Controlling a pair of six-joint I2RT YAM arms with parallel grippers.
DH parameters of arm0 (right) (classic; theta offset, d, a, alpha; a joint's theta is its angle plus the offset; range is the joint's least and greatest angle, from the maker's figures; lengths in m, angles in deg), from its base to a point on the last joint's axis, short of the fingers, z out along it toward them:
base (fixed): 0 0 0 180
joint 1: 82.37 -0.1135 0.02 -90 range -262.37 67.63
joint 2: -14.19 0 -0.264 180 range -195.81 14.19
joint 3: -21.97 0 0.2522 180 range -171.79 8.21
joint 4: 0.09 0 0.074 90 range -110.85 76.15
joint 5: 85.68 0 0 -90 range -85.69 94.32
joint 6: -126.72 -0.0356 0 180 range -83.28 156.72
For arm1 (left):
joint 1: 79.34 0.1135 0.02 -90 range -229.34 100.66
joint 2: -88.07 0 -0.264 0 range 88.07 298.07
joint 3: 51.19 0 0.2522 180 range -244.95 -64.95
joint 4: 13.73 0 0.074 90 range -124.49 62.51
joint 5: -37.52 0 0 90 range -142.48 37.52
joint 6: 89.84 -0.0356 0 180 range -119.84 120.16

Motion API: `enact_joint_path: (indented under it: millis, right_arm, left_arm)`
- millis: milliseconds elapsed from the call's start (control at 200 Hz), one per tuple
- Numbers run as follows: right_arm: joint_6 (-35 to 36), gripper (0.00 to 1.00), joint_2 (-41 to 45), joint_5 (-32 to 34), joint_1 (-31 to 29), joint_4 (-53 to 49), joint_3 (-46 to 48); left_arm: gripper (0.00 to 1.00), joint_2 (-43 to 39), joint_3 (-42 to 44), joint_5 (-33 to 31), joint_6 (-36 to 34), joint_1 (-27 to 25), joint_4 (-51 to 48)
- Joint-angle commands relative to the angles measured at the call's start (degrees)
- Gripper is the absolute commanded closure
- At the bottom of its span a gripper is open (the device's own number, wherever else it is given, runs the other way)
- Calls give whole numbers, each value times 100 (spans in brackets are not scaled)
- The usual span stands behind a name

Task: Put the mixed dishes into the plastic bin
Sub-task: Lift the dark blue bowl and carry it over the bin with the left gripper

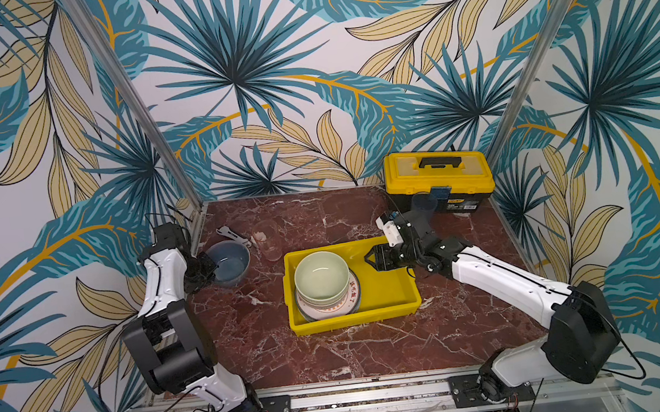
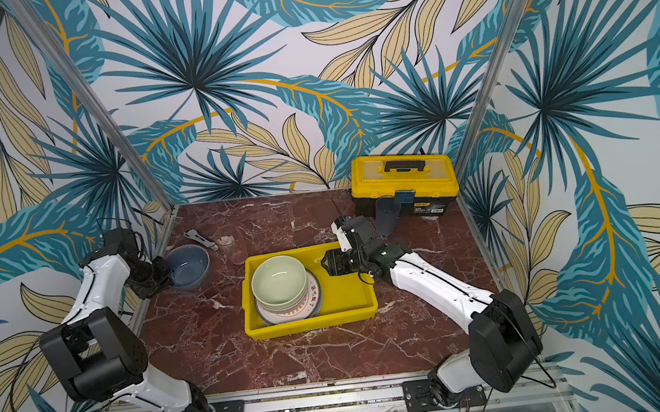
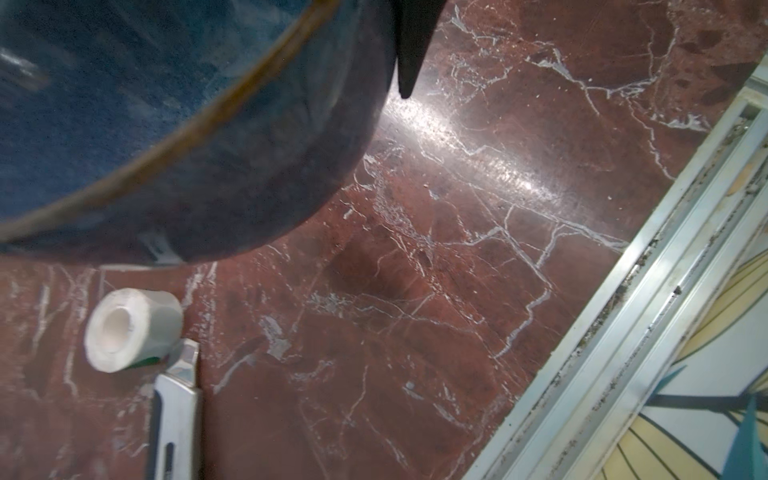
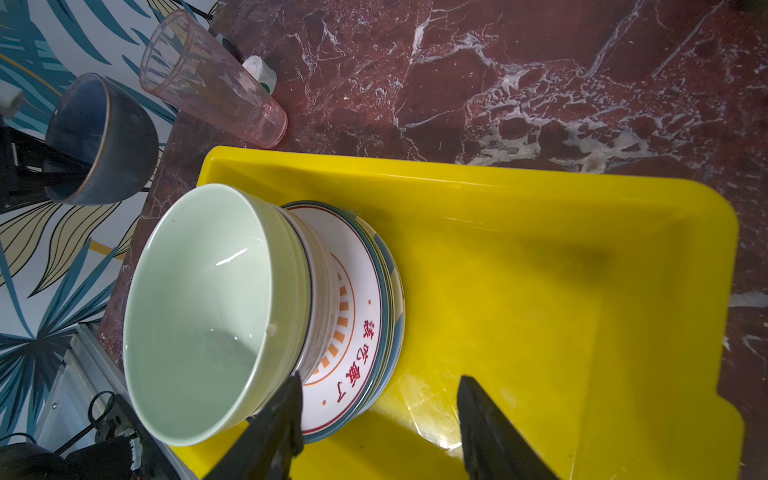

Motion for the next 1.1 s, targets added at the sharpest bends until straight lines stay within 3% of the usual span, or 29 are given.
enact_joint_path:
  millis: [0,185,601,1097]
  right_arm:
    - [-77,39,89,74,10,-3,72]
    - [-85,39,72,103,8,6,63]
    - [-151,39,181,245,4,-41,123]
    - [-244,39,271,461,8,-64,212]
  left_arm:
    - [100,-489,-339,696,-136,-74,-180]
    - [100,-707,-678,1004,-266,-413,-531]
    - [100,-892,-1461,1015,-49,-2028,-738]
    - [100,-60,-2134,938,-194,-3764,-1187]
